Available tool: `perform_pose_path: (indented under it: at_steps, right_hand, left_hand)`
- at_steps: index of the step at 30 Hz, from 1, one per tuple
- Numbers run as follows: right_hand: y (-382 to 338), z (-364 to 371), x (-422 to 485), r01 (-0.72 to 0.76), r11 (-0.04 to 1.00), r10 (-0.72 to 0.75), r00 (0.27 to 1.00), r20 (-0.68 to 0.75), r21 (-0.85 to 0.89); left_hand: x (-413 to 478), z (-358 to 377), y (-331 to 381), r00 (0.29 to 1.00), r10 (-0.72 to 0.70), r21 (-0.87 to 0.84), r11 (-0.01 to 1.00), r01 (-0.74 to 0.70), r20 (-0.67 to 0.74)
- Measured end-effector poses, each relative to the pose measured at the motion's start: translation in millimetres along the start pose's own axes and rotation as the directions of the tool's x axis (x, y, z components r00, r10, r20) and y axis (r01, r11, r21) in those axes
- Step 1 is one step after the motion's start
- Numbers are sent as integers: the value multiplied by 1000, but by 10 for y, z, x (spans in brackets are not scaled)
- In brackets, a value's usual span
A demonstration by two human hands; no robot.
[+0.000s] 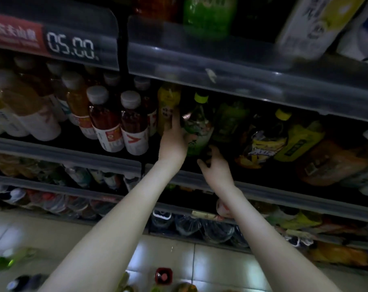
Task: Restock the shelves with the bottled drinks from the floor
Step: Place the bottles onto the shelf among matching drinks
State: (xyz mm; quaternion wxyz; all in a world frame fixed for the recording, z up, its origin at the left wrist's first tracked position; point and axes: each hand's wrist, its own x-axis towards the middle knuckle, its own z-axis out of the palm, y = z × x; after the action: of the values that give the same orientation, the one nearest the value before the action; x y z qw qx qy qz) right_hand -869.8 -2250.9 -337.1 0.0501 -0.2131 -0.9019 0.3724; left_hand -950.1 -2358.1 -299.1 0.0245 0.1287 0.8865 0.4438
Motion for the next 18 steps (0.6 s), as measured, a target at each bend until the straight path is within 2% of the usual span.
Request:
perform_pose_path:
  at_steps: [4,7,13,18]
  right_hand:
    - [138,-7,-106,71,997,-72,991,-110,-12]
    - [205,-139,-171,112,994,-109,972,-210,5]
    - [475,-434,-434,97,995,-88,958,-272,22]
    - [864,-446,-795,117,993,-117,970,-213,-11]
  left_hand:
    - [-180,187,7,986,29,11,1000,-27,-164]
    - [-341,328,-11,973,91,44,996,-83,-213]
    - [-742,752,145,985,129,149,983,-111,-112]
    - [-1190,1083,-25,968,249,82,965,-247,-11]
